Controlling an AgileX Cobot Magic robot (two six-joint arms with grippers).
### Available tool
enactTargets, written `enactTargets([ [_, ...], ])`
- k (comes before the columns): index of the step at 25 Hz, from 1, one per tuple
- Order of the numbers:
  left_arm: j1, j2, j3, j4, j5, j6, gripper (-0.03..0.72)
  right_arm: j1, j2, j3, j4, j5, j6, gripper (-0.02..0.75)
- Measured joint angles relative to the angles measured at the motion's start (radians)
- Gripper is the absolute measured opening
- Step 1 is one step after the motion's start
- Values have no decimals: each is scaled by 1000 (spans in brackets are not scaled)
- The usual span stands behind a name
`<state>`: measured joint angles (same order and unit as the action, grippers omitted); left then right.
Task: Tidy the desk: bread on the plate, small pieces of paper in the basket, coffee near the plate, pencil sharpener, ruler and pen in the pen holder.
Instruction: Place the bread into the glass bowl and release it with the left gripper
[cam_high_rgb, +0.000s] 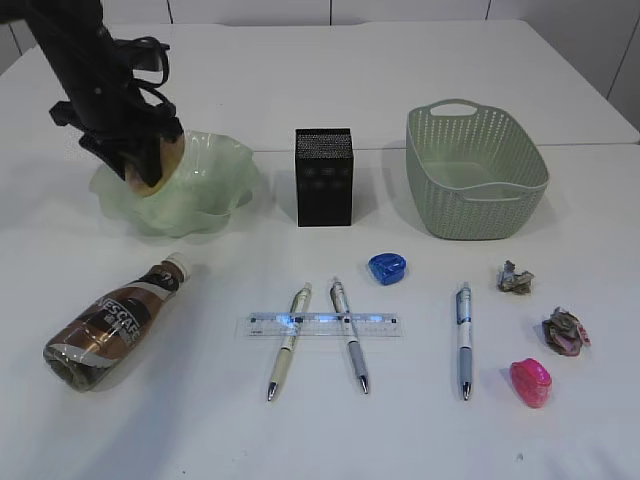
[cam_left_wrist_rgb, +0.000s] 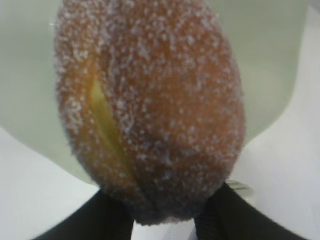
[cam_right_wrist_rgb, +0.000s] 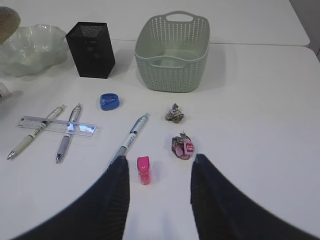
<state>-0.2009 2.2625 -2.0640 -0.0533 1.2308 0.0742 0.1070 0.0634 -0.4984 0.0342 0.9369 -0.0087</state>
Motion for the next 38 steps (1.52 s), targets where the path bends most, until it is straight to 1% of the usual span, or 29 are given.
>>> enactTargets([
  [6,9,59,-9,-7,-6,-2,230,0,0,0,7,3,0,333],
  [11,9,61,-12,-26,-88,-2,230,0,0,0,7,3,0,333],
  [20,9,99,-12,-35,-183,-2,230,0,0,0,9,7,0,333],
  [28,9,99,-12,-41,-205,-2,232,0,0,0,9,7,0,334],
  [30,9,99,-12,-42,-205,-2,250,0,0,0,9,7,0,334],
  [32,9,99,-12,-42,-205,-2,295,0,0,0,9,7,0,334],
  [34,9,99,-12,-42,-205,-2,323,0,0,0,9,7,0,333],
  [38,9,99,-12,-43,-196,-2,349,0,0,0,9,7,0,333],
])
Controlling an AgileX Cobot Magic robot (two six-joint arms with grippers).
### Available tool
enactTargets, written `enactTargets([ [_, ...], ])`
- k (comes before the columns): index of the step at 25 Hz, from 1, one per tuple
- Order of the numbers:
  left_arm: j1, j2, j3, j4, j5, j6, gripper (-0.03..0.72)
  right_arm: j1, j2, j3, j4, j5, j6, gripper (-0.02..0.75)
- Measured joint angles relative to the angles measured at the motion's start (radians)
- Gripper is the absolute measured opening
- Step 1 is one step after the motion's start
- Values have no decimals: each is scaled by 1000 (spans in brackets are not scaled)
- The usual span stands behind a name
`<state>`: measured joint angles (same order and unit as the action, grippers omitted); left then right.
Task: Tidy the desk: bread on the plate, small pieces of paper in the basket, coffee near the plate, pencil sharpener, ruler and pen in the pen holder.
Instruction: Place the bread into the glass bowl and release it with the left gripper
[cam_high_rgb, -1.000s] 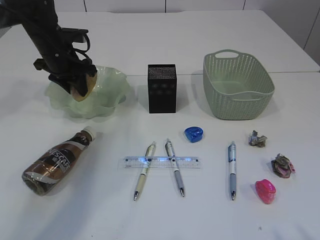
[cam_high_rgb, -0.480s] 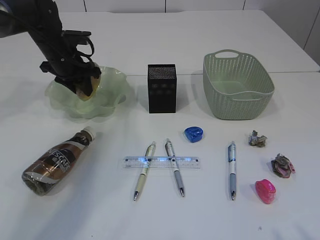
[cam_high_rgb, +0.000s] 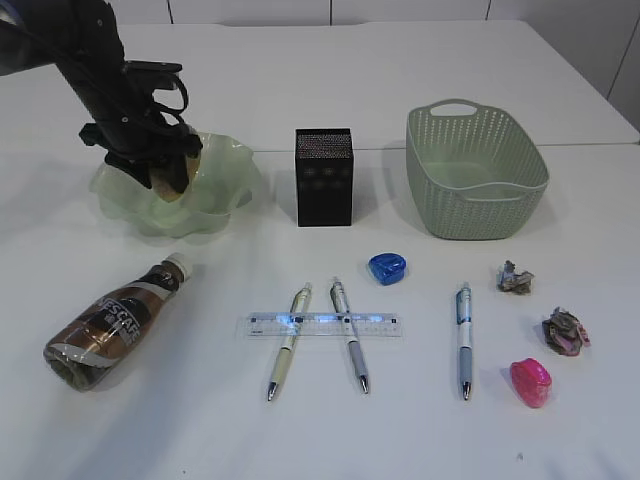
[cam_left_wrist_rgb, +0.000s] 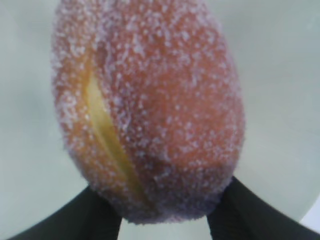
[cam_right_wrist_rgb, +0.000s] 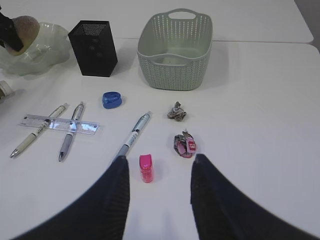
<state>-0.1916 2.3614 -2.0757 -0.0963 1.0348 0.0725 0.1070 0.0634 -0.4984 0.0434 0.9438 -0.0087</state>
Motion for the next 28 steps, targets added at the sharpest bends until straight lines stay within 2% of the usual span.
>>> enactTargets([
  [4,0,0,0,-6,17,0,449,0,0,0,0,0,0,334],
  [7,0,0,0,-6,27,0,491,0,0,0,0,0,0,334],
  [19,0,-41,-2,-6,103,-2,506,0,0,0,0,0,0,334],
  [28,-2,-211,-107,-2,196,-2,506,0,0,0,0,0,0,333],
])
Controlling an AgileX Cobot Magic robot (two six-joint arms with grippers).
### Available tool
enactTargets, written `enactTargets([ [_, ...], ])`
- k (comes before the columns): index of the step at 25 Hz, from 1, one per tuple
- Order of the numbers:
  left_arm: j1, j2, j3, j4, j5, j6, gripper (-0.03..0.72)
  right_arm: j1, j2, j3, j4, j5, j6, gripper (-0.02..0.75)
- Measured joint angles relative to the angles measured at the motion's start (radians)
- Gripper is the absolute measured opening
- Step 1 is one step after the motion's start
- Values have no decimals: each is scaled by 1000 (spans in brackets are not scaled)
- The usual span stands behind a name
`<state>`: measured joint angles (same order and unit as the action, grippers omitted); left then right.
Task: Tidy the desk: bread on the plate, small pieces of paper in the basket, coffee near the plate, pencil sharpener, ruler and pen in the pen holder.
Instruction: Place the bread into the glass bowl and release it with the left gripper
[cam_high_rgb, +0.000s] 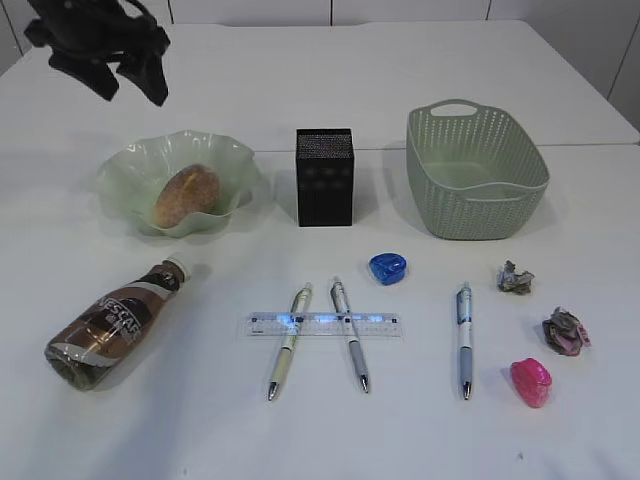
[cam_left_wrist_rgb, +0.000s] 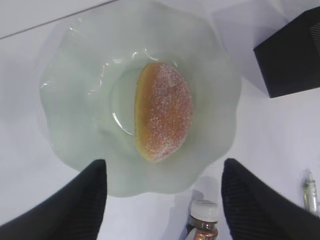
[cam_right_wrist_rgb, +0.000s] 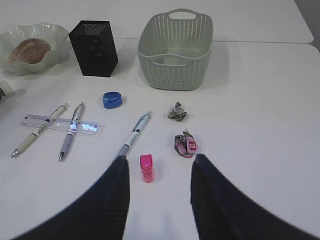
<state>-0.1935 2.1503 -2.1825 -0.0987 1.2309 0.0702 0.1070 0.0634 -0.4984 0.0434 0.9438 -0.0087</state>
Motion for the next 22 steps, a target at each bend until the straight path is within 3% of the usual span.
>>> enactTargets([
  [8,-63,-154,38,-4,12,0,496,0,0,0,0,0,0,334],
  [22,-244,-392,426,-3,14,0,475,0,0,0,0,0,0,334],
])
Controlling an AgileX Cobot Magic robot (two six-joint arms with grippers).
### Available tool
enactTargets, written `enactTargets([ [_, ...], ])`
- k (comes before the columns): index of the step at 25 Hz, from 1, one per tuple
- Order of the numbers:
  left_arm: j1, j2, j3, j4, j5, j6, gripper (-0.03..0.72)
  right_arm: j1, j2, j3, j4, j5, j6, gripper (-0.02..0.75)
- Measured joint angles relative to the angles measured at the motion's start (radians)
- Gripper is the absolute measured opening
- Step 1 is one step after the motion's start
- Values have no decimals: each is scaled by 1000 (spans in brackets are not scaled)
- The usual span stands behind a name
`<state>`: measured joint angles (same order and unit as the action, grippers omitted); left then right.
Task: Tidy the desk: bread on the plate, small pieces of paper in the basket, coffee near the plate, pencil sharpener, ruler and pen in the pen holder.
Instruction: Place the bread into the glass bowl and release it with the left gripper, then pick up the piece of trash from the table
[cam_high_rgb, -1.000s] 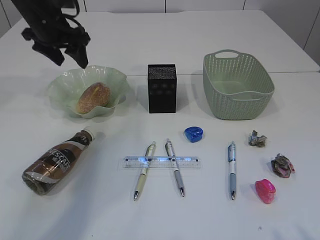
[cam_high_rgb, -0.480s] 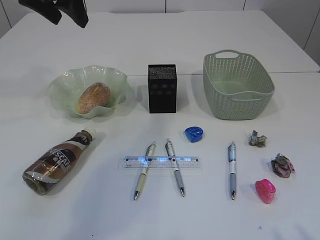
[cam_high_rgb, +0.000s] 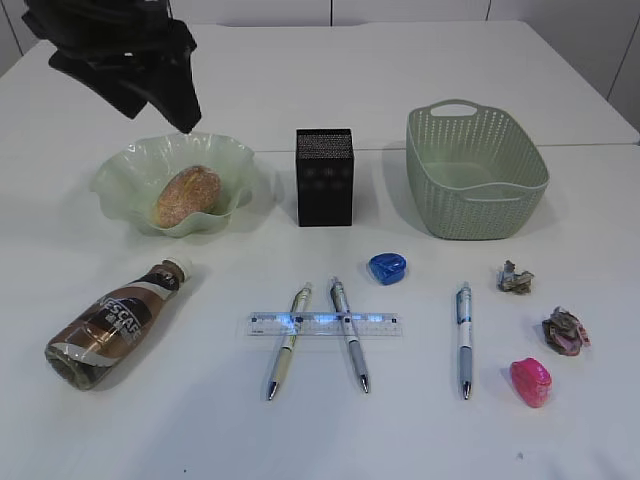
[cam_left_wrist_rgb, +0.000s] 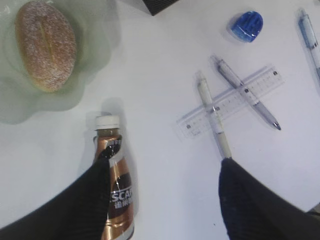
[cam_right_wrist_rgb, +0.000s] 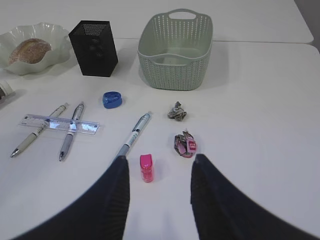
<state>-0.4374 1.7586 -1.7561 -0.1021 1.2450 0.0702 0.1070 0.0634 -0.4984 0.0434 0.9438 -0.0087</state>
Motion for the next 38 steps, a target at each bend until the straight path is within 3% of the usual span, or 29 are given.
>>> enactTargets([
  [10,-107,-168,195,-9,0,0,468,0,0,0,0,0,-2,334],
  [18,-109,-335,352,-23,0,0,468,0,0,0,0,0,-2,333],
  [27,-109,-525,618,-23,-2,-2,467,0,0,0,-10,0,-2,334],
  [38,-109,-673,805,-20,-2,-5,467,0,0,0,-15,0,-2,333],
])
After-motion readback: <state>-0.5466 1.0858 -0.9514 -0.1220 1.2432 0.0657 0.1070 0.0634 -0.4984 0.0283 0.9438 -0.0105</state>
